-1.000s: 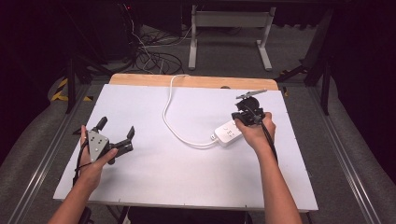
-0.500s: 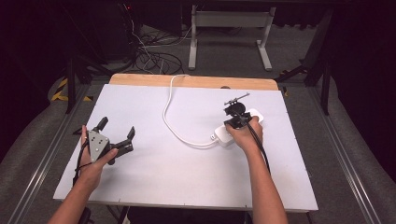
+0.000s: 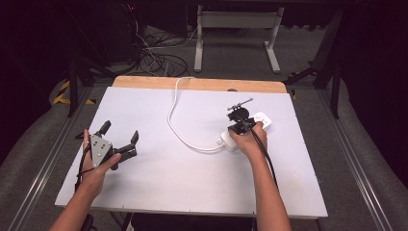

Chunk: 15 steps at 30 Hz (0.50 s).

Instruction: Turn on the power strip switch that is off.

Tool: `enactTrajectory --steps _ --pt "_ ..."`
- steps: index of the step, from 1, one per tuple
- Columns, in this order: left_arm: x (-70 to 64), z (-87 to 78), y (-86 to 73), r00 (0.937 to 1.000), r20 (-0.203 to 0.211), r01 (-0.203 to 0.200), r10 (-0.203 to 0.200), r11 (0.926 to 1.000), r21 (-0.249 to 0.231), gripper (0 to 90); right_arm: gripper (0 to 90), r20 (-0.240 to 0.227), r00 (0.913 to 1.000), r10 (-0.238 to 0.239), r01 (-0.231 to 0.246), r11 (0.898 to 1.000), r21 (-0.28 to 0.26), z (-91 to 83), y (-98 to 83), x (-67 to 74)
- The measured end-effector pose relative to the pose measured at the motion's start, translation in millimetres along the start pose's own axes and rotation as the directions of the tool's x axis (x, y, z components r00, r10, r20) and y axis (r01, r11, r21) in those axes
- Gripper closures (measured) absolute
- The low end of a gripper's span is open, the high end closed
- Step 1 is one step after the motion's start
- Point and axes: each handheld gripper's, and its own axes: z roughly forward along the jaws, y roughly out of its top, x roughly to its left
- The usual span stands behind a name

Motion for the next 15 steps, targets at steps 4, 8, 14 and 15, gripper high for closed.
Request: enactTrajectory --steps 4,8,14,15 --pt "0.6 -0.2 -0.1 1.0 0.0 0.0 0.0 1.0 0.0 3.7 90.0 -0.007 0.9998 0.018 -0.018 1.0 0.002 0.2 -0.2 -0.8" --pt "0.7 -0.7 -0.1 1.0 -0.001 0.001 -0.001 1.0 0.0 3.7 90.0 0.004 0.9998 0.02 -0.02 1.0 0.003 0.3 -0.3 0.4" --pt "0.8 -1.2 -0.1 1.0 0.0 0.0 0.0 1.0 0.001 3.7 90.0 -0.01 0.9989 0.045 -0.045 0.999 -0.011 0.3 -2.4 -1.4" --pt "1.1 -1.1 -0.2 1.0 -0.001 0.001 -0.001 1.0 0.002 3.7 90.0 -0.011 0.9986 0.052 -0.052 0.999 -0.011 0.2 -2.7 -1.3"
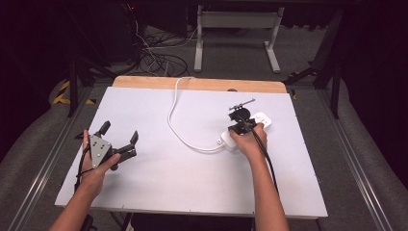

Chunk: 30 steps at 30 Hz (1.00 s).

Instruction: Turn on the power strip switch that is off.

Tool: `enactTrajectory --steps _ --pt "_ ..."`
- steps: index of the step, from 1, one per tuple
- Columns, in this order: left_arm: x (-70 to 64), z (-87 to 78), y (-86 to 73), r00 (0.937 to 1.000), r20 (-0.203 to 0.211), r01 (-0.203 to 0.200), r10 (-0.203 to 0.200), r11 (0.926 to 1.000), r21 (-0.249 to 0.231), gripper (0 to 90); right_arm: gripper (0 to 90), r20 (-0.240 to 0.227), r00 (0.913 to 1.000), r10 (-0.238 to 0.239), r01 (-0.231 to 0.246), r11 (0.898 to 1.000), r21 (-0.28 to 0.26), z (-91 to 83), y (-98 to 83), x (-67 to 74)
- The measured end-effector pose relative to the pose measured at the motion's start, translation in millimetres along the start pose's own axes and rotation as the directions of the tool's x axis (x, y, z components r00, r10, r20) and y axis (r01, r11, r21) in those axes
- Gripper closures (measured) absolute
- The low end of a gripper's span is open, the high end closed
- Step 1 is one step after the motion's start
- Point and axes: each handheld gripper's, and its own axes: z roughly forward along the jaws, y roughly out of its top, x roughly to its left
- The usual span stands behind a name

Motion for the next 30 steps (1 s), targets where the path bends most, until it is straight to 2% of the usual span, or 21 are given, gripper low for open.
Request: enactTrajectory --steps 4,23,30 --pt "0.8 0.0 0.0 1.0 0.001 -0.001 0.001 1.0 0.001 3.7 90.0 -0.011 0.9998 0.017 -0.017 1.0 -0.004 -0.3 -1.1 -1.8" --pt "0.7 -1.1 -0.2 1.0 -0.001 0.003 -0.003 1.0 -0.001 3.8 90.0 -0.016 0.9993 0.034 -0.034 0.999 0.001 -1.0 -1.8 -2.6" --pt "0.8 -1.2 -0.3 1.0 -0.001 0.003 -0.003 1.0 -0.001 3.9 90.0 -0.032 0.9977 0.06 -0.06 0.998 -0.006 -2.3 -5.6 -7.1"
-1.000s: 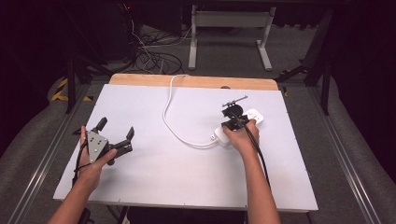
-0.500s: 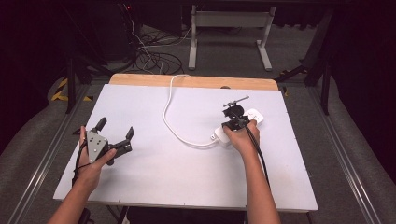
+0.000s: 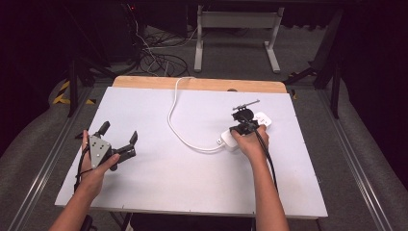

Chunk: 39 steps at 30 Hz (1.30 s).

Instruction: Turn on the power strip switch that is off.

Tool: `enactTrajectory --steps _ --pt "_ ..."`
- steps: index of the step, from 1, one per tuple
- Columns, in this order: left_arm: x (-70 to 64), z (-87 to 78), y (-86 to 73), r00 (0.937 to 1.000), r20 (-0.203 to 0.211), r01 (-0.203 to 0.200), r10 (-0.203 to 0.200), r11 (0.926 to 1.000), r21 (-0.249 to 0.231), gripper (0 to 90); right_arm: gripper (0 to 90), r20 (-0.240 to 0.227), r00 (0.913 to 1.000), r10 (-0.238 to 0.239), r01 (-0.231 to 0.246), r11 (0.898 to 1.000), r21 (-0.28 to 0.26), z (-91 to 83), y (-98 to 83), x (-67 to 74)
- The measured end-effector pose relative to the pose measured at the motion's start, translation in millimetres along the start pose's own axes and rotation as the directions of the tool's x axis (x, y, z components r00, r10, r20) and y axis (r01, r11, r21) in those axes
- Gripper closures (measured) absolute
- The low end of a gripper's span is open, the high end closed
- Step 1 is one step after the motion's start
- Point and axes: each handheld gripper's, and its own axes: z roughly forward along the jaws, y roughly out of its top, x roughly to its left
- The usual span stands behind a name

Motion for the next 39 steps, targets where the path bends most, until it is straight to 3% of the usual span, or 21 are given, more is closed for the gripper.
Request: enactTrajectory --steps 5,13,24,39 --pt "-0.5 0.0 0.0 1.0 0.002 -0.002 0.002 1.0 0.001 4.1 90.0 0.016 0.9999 0.004 -0.004 1.0 -0.006 -1.9 -3.1 -2.1" --pt "-0.8 1.3 -0.3 1.0 0.001 -0.002 0.002 1.0 0.001 4.2 90.0 0.075 0.9969 -0.026 0.025 1.0 0.013 1.2 2.3 4.5" --pt "-0.7 0.8 -0.1 1.0 0.005 -0.002 0.002 1.0 0.001 4.2 90.0 0.109 0.9934 -0.035 0.031 0.999 0.041 3.0 5.9 10.8" --pt "-1.1 0.8 -0.2 1.0 0.008 -0.001 0.001 1.0 0.003 4.3 90.0 0.106 0.994 -0.03 0.026 0.999 0.037 2.9 5.5 10.0"
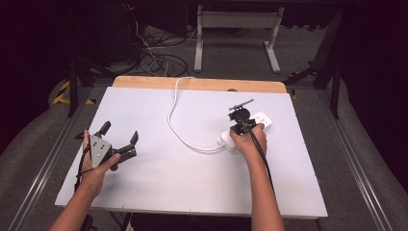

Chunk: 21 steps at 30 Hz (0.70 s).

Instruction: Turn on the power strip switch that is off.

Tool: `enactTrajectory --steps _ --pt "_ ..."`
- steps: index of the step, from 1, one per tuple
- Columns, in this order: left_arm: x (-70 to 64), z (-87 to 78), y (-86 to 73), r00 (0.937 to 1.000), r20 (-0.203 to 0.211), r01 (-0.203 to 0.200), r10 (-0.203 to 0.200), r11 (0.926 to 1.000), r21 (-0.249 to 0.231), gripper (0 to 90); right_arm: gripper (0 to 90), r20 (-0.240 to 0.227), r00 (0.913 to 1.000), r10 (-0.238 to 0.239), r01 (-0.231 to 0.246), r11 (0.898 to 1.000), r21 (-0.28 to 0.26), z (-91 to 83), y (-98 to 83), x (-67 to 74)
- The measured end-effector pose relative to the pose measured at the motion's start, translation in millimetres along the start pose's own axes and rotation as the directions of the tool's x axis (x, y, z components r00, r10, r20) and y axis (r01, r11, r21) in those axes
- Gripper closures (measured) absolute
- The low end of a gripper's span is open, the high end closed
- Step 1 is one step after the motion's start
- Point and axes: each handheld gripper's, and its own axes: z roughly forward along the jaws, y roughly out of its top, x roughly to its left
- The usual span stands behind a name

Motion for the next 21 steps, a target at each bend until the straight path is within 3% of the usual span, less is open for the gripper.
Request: enactTrajectory --steps 8,9,10,12,14,15,16,18,19,20,21 --pt "0.8 0.0 0.3 1.0 -0.003 0.002 -0.002 1.0 -0.003 4.2 90.0 0.003 0.9997 -0.023 0.023 1.0 -0.015 -0.8 -1.4 0.3" --pt "0.9 -0.3 0.4 1.0 -0.004 0.003 -0.003 1.0 -0.003 4.3 90.0 -0.018 0.9993 -0.034 0.033 0.999 -0.035 -2.7 -2.2 -1.9" --pt "1.0 -0.4 0.5 1.0 -0.004 0.004 -0.004 1.0 -0.002 4.3 90.0 -0.018 0.9993 -0.034 0.033 0.999 -0.035 -2.7 -2.2 -1.9" --pt "1.0 -0.3 0.4 1.0 -0.003 0.005 -0.005 1.0 -0.003 4.2 90.0 -0.014 0.9985 -0.054 0.052 0.995 -0.088 -8.3 -5.0 -3.5" --pt "1.0 0.4 0.2 1.0 -0.001 0.006 -0.006 1.0 -0.003 4.3 90.0 -0.022 0.998 -0.059 0.054 0.984 -0.172 -22.6 -9.5 -7.5" --pt "1.0 0.5 0.1 1.0 -0.002 0.004 -0.004 1.0 -0.001 4.3 90.0 -0.022 0.998 -0.059 0.054 0.984 -0.172 -22.6 -9.5 -7.5" --pt "1.0 0.5 0.2 1.0 -0.003 0.006 -0.006 1.0 -0.002 4.3 90.0 -0.029 0.9978 -0.06 0.052 0.973 -0.226 -35.5 -11.7 -12.4" --pt "1.0 -0.2 0.6 1.0 -0.005 0.008 -0.008 1.0 -0.003 4.3 90.0 -0.038 0.9978 -0.055 0.042 0.958 -0.285 -48.6 -16.1 -17.7" --pt "1.3 -0.4 0.7 1.0 -0.007 0.007 -0.007 1.0 -0.003 4.3 90.0 -0.038 0.9978 -0.055 0.042 0.958 -0.285 -48.6 -16.1 -17.7" --pt "1.4 -0.6 0.7 0.9999 -0.008 0.008 -0.008 1.0 -0.003 4.3 90.0 -0.041 0.9978 -0.053 0.037 0.951 -0.308 -55.0 -19.8 -19.8" --pt "1.7 -0.5 0.6 0.9999 -0.008 0.007 -0.007 1.0 -0.002 4.2 90.0 -0.052 0.9981 -0.033 0.011 0.927 -0.374 -67.6 -32.2 -26.7"
